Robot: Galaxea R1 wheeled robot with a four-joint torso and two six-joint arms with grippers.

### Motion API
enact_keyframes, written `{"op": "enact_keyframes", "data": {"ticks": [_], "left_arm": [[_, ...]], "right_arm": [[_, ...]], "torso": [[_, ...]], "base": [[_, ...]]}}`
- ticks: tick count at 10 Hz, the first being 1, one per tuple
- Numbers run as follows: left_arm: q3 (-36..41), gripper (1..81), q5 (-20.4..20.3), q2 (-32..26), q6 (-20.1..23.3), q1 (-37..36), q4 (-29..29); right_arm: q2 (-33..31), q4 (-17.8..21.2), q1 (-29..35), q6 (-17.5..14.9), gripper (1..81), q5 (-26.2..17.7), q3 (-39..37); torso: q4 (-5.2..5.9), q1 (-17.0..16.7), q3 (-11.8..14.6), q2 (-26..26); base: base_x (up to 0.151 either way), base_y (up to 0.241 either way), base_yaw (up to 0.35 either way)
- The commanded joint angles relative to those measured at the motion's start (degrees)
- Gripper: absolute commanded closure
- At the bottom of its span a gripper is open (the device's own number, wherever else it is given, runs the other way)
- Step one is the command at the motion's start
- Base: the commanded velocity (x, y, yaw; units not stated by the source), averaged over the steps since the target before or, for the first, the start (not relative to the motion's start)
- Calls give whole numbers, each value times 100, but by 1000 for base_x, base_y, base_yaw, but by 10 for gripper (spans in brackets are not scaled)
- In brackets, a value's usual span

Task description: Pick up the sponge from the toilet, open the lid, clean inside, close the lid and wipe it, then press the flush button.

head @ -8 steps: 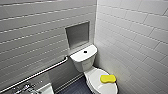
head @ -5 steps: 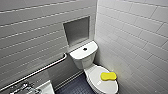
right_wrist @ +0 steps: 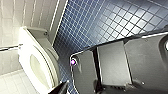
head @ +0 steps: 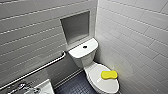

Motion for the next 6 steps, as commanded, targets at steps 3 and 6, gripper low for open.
{"op": "enact_keyframes", "data": {"ticks": [3,6], "left_arm": [[68,10,469,-80,31,101,7],[59,10,469,-36,31,128,-2]], "right_arm": [[-159,211,1098,245,10,-447,105],[-203,493,1565,245,10,-474,123]], "torso": [[0,634,-129,-988],[0,1040,-610,-1642]], "base": [[0,0,0],[0,0,0]]}}
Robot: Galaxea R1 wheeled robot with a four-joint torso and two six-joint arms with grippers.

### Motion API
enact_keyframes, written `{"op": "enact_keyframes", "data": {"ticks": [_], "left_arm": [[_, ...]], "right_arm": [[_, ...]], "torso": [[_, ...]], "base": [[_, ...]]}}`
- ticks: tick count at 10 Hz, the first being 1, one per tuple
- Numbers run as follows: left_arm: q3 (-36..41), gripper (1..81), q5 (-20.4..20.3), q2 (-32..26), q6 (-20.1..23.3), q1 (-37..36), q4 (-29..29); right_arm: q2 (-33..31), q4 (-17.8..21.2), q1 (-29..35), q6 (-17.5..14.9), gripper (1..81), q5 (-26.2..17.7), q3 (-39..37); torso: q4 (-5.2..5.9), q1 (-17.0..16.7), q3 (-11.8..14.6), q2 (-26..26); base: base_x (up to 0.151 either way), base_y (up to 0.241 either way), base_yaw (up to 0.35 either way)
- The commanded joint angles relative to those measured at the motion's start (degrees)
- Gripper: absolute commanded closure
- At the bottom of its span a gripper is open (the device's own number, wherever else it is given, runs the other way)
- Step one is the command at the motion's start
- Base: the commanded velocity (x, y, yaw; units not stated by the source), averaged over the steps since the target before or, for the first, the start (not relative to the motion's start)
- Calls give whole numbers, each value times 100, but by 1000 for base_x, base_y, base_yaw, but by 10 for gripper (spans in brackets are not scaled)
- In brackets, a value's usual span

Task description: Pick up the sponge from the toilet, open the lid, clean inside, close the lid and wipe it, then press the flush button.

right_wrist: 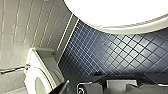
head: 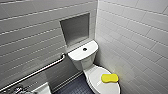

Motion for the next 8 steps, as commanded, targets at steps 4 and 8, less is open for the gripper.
{"op": "enact_keyframes", "data": {"ticks": [4,8], "left_arm": [[37,10,425,22,40,307,16],[-69,10,398,84,40,386,-1]], "right_arm": [[-160,616,1170,20,10,-273,-15],[-37,1291,1601,46,10,-195,-182]], "torso": [[0,775,-870,-1216],[0,1331,-916,-2082]], "base": [[0,0,0],[0,0,0]]}}
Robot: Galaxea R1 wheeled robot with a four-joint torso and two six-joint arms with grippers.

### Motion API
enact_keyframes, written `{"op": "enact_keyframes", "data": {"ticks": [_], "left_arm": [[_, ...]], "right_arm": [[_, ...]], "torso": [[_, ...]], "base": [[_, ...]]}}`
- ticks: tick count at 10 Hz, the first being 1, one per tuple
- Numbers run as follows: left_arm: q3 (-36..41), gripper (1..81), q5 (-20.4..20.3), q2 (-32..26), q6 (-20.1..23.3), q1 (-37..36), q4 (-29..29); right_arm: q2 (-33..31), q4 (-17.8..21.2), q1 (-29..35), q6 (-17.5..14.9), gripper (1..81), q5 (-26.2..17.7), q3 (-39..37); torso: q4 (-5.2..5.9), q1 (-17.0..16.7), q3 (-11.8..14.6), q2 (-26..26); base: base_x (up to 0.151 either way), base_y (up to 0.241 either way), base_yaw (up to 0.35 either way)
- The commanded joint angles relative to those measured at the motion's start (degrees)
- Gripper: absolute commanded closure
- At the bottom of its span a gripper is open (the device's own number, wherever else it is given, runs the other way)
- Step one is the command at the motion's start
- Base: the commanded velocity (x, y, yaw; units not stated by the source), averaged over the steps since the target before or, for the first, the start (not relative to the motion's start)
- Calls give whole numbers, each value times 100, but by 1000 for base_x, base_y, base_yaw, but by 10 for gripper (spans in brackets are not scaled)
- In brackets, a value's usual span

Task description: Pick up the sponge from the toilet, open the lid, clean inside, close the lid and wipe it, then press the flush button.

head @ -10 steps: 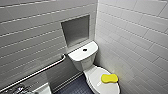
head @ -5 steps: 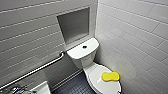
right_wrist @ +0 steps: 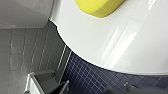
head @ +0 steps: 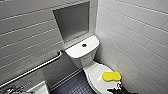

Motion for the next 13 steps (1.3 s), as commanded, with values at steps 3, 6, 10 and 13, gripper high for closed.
{"op": "enact_keyframes", "data": {"ticks": [3,6,10,13], "left_arm": [[18,10,433,-87,40,160,-45],[9,10,433,-87,31,160,-46],[-70,10,433,-69,31,160,-46],[-78,10,424,-61,31,143,-37]], "right_arm": [[305,534,788,580,10,-51,-648],[553,543,806,976,10,98,-1326],[360,561,999,1239,10,266,-1266],[131,543,991,1406,10,327,-825]], "torso": [[0,632,-13,-995],[0,1028,-371,-1628],[0,1565,-348,-2481],[0,1480,-376,-2385]], "base": [[0,0,0],[0,0,0],[0,0,0],[0,0,0]]}}
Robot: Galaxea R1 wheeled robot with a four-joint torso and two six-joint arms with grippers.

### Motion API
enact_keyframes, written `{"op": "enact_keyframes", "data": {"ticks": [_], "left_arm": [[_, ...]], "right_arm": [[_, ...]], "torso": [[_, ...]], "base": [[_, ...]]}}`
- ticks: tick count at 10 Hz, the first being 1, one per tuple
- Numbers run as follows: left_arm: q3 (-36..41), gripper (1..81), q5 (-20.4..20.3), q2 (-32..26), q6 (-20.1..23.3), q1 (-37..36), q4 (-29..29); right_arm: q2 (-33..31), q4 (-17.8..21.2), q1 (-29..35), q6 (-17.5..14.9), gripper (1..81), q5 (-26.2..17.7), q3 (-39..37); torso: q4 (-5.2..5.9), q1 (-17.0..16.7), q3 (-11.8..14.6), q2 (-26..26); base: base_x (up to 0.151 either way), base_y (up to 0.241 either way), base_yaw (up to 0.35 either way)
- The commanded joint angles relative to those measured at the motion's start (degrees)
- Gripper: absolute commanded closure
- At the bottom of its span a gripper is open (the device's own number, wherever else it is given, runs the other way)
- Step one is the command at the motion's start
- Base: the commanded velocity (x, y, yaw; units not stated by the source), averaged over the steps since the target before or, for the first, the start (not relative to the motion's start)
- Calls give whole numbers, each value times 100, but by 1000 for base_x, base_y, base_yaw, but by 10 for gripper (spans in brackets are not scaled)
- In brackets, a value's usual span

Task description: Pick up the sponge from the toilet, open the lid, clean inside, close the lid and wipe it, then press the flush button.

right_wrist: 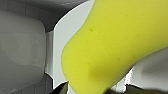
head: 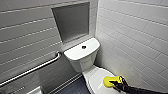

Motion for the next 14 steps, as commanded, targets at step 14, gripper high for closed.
{"op": "enact_keyframes", "data": {"ticks": [14], "left_arm": [[53,10,449,-64,32,100,4]], "right_arm": [[-236,19,817,732,10,248,-531]], "torso": [[0,122,-433,-243]], "base": [[0,0,0]]}}
